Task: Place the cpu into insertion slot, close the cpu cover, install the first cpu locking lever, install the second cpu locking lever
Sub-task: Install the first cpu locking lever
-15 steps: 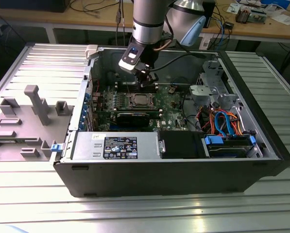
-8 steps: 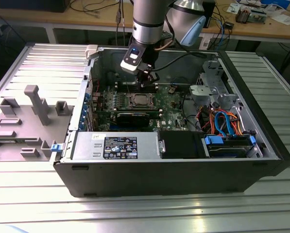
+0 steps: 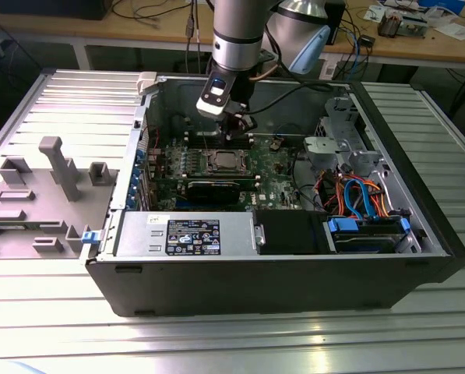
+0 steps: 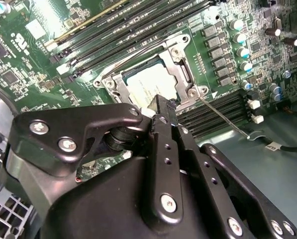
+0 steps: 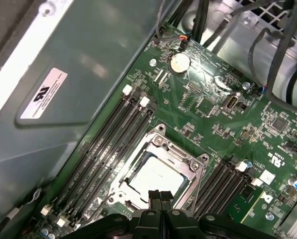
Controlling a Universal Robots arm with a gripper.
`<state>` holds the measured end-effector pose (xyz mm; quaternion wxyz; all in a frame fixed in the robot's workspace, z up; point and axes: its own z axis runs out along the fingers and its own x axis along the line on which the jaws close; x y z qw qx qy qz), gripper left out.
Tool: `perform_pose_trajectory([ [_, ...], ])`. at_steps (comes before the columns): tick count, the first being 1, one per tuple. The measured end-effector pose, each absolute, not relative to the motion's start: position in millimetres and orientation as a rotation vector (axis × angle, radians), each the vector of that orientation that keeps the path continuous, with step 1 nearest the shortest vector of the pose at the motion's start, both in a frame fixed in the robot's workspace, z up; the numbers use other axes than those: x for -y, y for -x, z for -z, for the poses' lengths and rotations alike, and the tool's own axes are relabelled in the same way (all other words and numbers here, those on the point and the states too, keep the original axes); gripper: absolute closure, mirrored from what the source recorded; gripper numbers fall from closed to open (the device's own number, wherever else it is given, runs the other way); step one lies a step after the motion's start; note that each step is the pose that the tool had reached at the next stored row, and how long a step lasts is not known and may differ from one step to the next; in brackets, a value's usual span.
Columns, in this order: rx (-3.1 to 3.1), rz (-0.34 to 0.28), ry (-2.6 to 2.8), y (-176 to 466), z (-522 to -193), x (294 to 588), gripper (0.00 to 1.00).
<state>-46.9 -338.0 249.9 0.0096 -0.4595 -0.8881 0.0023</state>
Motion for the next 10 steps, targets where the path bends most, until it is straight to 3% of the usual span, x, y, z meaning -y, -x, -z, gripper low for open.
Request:
perform_pose_trajectory([
  [10, 2.789, -0.007, 1.404, 46.9, -249.9, 338.0, 0.89],
])
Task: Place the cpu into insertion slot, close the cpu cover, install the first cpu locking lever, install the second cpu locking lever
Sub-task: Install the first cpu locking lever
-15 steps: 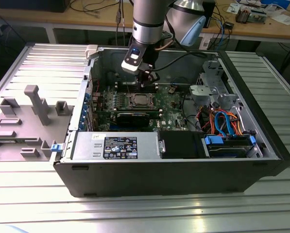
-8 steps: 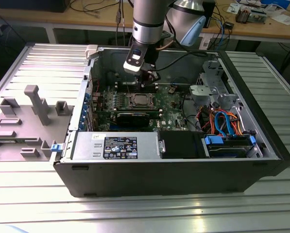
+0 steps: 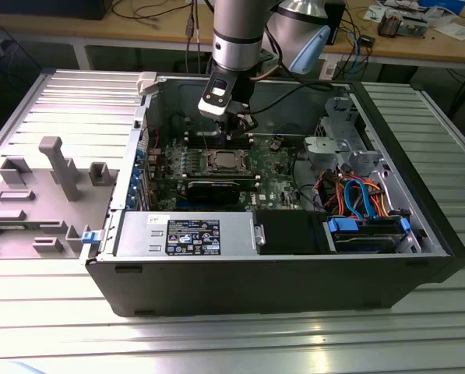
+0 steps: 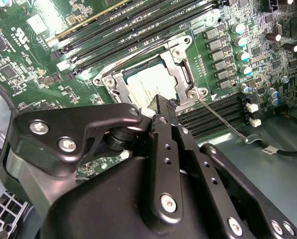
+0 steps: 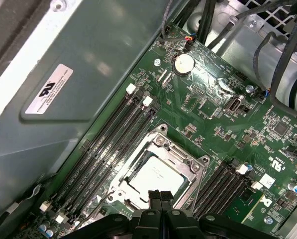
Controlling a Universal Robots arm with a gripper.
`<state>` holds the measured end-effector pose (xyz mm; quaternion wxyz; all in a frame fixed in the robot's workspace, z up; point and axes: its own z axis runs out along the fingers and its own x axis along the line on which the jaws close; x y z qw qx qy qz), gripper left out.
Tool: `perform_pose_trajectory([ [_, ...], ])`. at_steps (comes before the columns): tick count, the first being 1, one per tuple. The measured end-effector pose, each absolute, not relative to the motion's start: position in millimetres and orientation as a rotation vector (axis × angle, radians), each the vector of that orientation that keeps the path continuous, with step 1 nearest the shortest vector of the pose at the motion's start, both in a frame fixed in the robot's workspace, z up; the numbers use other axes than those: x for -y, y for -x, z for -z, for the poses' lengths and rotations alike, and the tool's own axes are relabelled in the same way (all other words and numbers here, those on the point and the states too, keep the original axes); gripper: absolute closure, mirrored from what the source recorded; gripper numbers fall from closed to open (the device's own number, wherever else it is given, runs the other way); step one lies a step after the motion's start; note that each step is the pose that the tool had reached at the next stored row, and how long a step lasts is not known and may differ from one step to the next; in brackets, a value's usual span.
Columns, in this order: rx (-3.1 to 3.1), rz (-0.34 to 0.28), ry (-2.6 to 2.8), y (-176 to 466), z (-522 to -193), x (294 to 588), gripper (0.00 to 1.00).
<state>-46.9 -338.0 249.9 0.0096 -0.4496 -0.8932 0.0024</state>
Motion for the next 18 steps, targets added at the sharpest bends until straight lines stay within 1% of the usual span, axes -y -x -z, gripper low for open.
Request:
perform_pose_trajectory([
  [12, 2.802, 0.004, 1.41, 47.4, -250.0, 338.0, 0.89],
  [18, 2.811, 0.011, 1.412, 47.5, -257.2, 338.0, 0.89],
])
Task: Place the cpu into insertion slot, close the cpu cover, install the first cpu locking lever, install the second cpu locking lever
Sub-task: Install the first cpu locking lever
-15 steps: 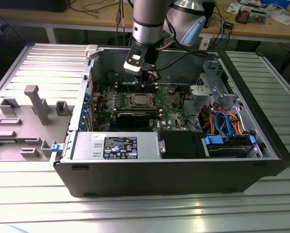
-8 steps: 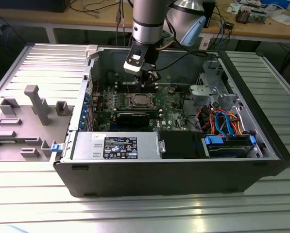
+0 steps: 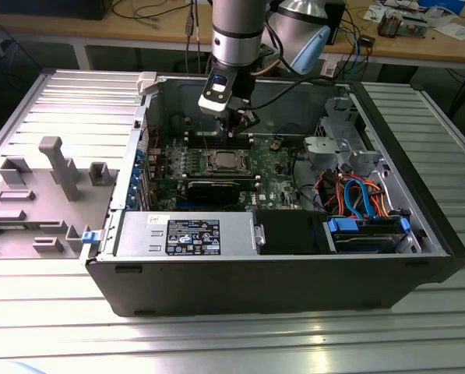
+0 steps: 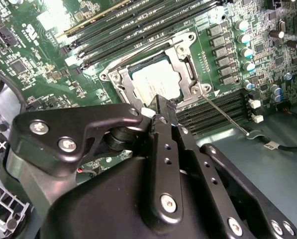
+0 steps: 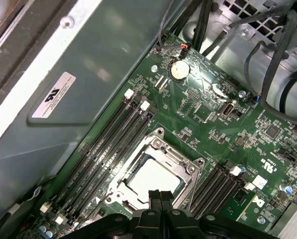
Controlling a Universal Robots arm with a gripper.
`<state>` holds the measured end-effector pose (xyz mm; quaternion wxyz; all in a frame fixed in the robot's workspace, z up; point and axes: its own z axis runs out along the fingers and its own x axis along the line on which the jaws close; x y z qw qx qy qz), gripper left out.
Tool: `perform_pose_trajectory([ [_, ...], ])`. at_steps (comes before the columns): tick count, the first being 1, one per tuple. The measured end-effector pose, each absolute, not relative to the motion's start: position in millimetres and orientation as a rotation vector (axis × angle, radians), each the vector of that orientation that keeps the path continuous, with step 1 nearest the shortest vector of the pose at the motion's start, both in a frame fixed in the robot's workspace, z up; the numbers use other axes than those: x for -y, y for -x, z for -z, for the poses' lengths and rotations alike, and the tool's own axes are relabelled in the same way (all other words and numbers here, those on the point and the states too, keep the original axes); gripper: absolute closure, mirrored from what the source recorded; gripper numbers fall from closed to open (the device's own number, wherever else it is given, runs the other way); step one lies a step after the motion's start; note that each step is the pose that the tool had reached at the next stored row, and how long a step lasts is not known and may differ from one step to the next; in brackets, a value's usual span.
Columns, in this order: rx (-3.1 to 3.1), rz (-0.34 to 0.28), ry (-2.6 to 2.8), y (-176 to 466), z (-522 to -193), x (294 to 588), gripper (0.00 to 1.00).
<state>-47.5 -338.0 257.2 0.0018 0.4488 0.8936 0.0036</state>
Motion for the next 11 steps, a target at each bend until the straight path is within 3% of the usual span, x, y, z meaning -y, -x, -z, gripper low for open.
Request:
perform_pose_trajectory([
  [11, -2.883, -0.011, -1.24, 47.5, -256.6, 338.0, 0.89],
])
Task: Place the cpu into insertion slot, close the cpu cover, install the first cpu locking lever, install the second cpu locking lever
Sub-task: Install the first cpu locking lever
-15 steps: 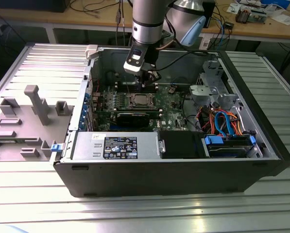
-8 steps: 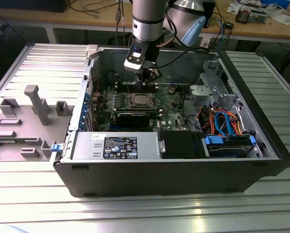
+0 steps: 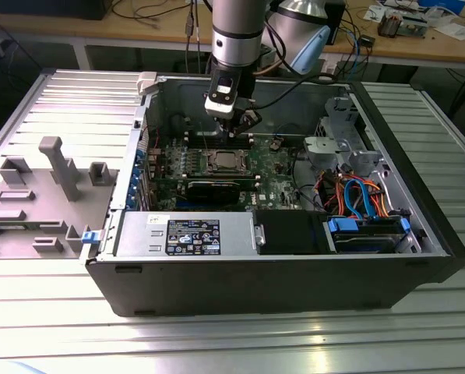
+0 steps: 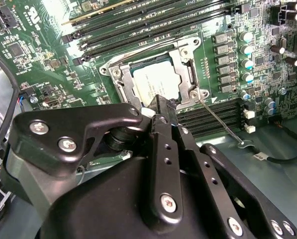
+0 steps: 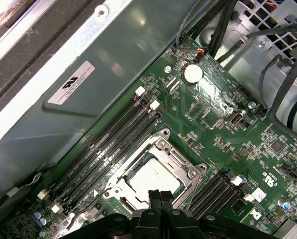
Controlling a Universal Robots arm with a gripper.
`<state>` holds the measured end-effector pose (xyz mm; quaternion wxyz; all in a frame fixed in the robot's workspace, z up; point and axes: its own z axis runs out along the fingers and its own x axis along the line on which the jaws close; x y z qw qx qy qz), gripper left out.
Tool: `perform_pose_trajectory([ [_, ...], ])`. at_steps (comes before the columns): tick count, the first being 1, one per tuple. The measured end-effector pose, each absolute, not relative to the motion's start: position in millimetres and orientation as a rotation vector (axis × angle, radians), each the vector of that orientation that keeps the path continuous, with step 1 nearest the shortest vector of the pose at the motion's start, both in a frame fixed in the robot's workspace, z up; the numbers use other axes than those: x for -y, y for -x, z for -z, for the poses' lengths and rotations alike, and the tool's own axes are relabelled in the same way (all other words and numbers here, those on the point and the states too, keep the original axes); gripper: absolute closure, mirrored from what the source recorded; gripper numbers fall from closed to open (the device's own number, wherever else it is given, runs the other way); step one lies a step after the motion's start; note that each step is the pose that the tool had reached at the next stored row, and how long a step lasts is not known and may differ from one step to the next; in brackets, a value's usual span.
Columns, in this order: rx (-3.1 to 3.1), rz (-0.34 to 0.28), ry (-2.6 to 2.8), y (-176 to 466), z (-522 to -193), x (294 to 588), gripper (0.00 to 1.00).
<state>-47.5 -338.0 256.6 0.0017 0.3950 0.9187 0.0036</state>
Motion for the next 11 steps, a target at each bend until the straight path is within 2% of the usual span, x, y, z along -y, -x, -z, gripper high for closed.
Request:
perform_pose_trajectory([
  [11, -2.889, -0.011, -1.225, 47.5, -256.6, 338.0, 0.89],
])
